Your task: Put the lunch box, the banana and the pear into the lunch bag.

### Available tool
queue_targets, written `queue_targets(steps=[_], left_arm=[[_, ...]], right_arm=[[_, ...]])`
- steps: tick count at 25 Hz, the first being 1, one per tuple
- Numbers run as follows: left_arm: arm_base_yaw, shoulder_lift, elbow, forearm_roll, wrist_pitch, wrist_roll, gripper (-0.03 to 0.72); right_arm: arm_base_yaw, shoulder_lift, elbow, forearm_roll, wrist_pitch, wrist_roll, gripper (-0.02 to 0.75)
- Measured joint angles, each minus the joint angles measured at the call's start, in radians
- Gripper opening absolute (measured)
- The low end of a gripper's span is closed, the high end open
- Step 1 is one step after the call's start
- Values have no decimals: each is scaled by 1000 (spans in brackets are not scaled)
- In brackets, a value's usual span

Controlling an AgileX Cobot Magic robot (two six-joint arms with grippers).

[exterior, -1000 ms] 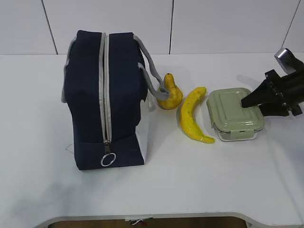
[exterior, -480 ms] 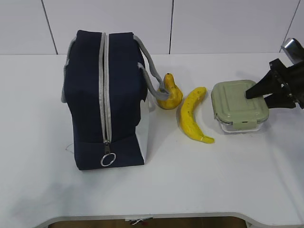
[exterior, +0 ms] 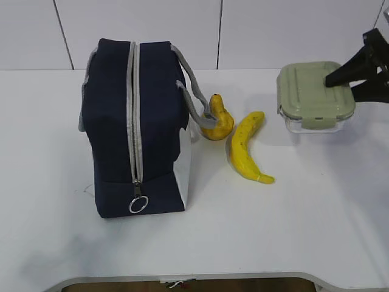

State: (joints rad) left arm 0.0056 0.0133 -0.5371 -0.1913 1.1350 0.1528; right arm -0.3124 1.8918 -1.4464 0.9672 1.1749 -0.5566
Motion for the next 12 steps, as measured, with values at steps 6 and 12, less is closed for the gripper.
queue_targets(steps=[6, 12], left_arm=[[0, 95, -69, -93, -14, 0, 251], [0, 253, -127, -240, -93, -2, 327]], right_arm=[[17, -90, 0, 96, 15, 4, 383], [86, -119, 0, 209, 19, 4, 383]])
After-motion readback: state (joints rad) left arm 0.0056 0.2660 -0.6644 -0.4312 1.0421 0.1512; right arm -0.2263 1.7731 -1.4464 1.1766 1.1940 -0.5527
